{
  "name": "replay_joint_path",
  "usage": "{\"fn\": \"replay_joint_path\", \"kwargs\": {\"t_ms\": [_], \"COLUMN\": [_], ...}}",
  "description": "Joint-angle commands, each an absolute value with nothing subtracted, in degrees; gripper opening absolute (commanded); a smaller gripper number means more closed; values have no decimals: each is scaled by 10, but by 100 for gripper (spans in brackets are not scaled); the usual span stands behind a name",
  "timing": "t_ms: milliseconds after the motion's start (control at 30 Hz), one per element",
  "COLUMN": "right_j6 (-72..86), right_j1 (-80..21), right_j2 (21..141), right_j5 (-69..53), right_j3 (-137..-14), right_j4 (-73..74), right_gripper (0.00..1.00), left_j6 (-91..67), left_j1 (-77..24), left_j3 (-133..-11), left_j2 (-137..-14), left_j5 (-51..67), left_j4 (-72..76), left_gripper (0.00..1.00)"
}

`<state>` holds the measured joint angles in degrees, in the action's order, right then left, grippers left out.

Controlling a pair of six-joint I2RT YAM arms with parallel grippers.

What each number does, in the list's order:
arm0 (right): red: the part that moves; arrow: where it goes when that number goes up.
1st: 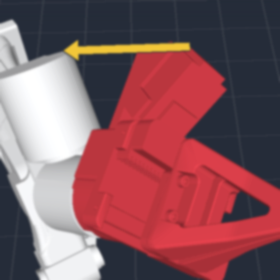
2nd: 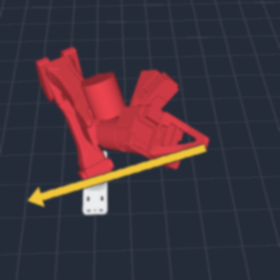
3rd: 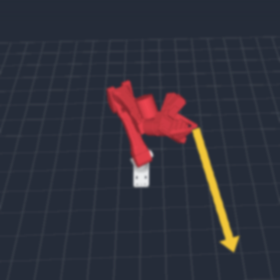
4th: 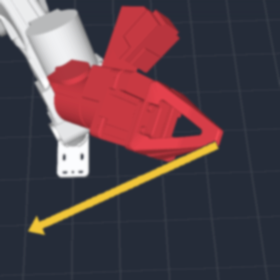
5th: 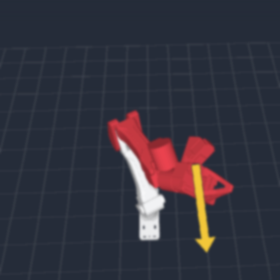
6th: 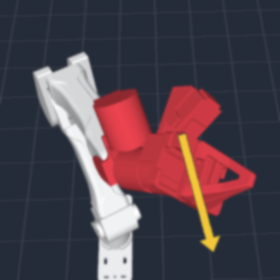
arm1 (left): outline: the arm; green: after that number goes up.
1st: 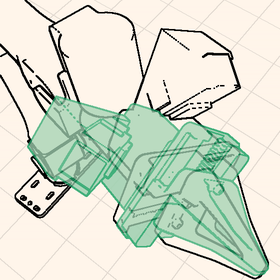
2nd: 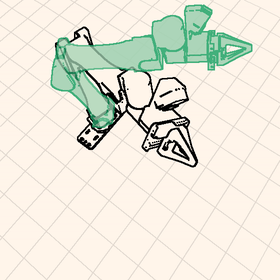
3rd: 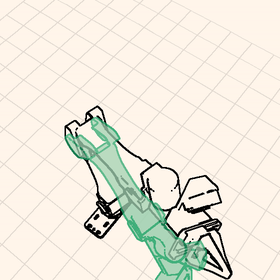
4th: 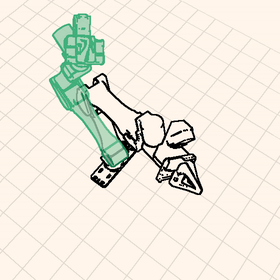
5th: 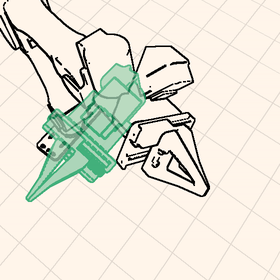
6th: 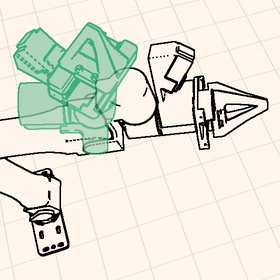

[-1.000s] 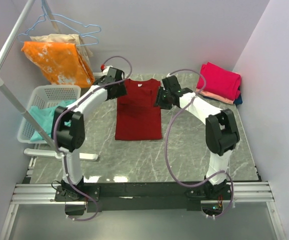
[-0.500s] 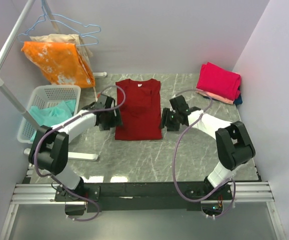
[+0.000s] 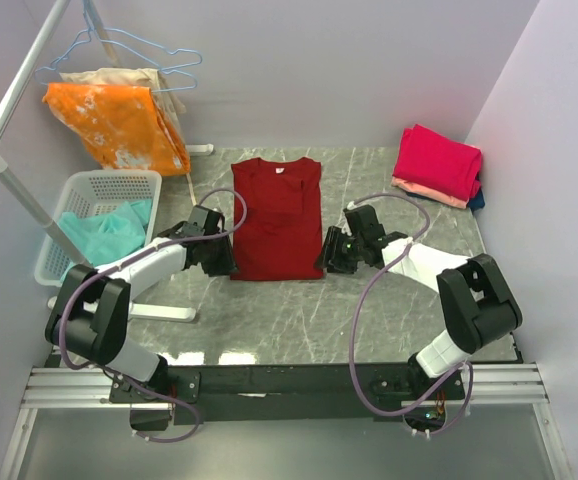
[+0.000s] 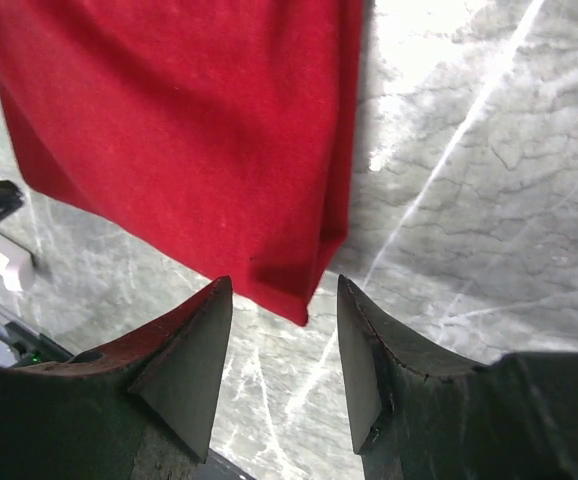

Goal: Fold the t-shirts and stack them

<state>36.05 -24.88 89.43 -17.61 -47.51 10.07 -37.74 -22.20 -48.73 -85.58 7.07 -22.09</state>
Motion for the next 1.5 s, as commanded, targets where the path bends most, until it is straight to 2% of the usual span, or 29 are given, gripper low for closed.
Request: {"fn": "replay_joint_path", "kwargs": {"t_ms": [0,500,867,1233,1367,1400,1467], "right_j6": [364,365,362,367,367,366,364], "right_j1": [-252,-259,-262,-265,-265,-265,-266], "right_j2": [893,936,951,955,960,961,961], "right_j5": [-185,-209,-205,-212,-217,-218,-227], "right_j3": [-479,-485,-488,-484,-488,-489,-486], "right_j4": [64,50,48,41,43,43,38], "right_gripper": [53,51,51,46,38,32,29], "left_j6": [-382,-384,-395,-396,-401,-401,-400], "left_j1": [-223,-224,-224,-224,-227,-228,-230], "left_j3": [-485,-502,-504,-518,-503,-498,-491], "left_j2": [-857,-882,-909,-922,-923,-921,-921], "left_j5": [77,24,52,58,77,79,90], "left_j4": [-204,-240,-196,-184,-179,-181,-186], "left_gripper": [35,38,35,34,25,19,12]}}
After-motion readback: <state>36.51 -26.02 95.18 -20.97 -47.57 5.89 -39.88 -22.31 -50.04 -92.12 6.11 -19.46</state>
